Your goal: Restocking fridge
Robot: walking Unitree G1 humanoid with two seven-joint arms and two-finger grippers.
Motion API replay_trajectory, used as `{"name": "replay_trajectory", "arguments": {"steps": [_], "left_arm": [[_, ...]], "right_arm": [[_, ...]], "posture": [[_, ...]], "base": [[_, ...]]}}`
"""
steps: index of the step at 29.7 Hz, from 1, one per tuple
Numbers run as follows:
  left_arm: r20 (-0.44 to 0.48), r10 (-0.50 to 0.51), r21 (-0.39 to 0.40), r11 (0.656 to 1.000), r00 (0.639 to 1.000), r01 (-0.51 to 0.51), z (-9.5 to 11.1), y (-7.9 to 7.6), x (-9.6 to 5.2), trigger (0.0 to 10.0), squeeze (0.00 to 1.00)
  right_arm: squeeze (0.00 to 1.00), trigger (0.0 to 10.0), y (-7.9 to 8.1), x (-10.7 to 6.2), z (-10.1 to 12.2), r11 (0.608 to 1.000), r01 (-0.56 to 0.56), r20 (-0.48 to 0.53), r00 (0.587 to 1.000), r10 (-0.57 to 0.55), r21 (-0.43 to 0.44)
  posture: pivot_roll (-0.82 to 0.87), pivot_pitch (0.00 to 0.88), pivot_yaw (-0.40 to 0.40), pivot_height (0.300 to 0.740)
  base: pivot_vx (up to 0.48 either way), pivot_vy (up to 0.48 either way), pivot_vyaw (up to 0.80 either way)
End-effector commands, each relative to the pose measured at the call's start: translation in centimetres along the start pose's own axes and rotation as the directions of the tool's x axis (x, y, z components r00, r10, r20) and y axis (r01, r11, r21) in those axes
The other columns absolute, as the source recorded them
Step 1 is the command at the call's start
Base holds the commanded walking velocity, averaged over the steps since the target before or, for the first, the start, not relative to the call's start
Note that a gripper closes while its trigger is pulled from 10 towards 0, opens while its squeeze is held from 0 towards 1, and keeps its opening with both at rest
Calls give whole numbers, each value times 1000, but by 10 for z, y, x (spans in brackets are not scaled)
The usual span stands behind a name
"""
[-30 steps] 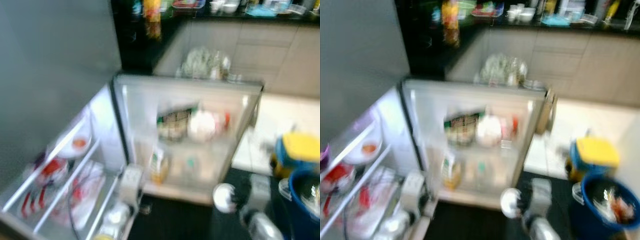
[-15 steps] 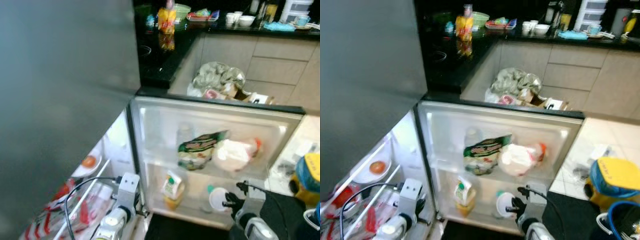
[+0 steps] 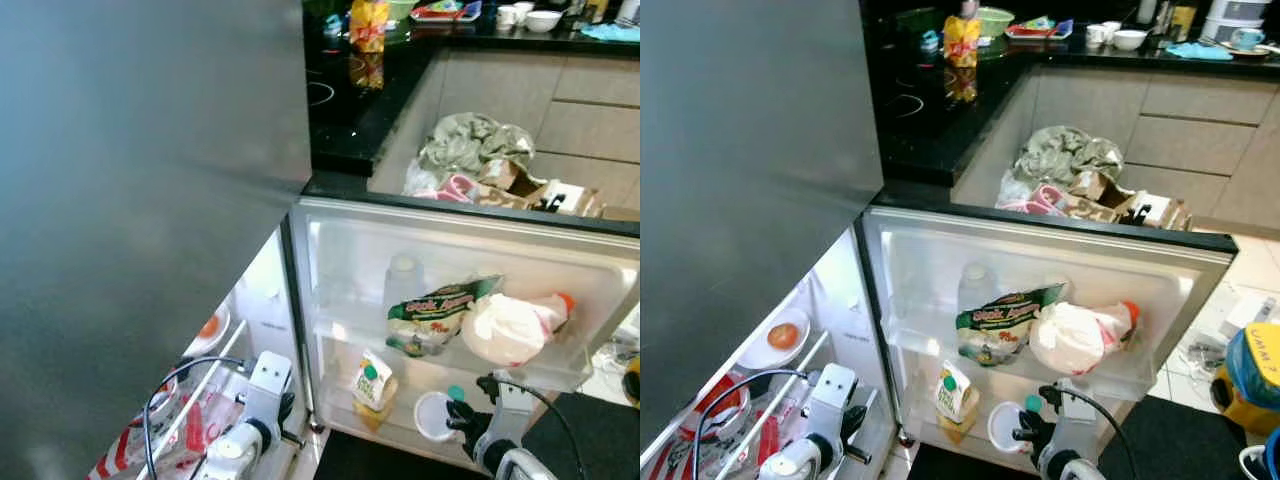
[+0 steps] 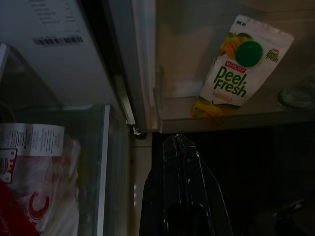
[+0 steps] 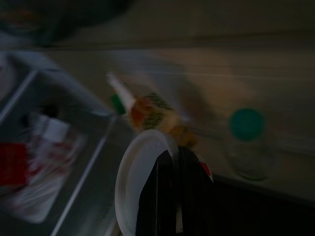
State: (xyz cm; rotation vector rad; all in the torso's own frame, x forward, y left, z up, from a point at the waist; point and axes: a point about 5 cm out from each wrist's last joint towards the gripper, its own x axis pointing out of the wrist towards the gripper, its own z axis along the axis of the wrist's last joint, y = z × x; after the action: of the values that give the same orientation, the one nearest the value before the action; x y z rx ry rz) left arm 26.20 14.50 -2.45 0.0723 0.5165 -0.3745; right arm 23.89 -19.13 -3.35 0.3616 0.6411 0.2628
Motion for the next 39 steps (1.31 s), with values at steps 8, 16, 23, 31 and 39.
{"name": "replay_trajectory", "arguments": {"steps": [8,16,23,31,39], "left_arm": [[-33,-25,35,999,999,26,-7,-2,-3,10000,0],[-47,20,1,1000,999,-20,-10,3,-4,10000,0],[-56,20,9,1000,998,-19,-15,3,-7,10000,0],[-64,15,13,1000,998,-15,-18,0,-8,10000,0],[-73,-4,29,1000,997,6,-18,-1,-7,10000,0]], "right_arm": [[0,10000,39,0,47,933,-344,16,938,348,-107],[0,10000,74,-10,84,821,-551,10,830,558,-152],[0,10000,89,-22,92,758,-626,-38,775,631,-181],[0,10000,75,-27,51,824,-559,-116,828,548,-97],[0,10000,67,-38,33,859,-511,-117,856,504,-39]], "posture": [[-122,31,43,740],[-124,24,34,740],[-123,20,21,740],[-127,18,24,740],[-145,16,52,740]], "base": [[0,-300,0],[0,0,0],[0,0,0],[0,0,0],[0,0,0]]}}
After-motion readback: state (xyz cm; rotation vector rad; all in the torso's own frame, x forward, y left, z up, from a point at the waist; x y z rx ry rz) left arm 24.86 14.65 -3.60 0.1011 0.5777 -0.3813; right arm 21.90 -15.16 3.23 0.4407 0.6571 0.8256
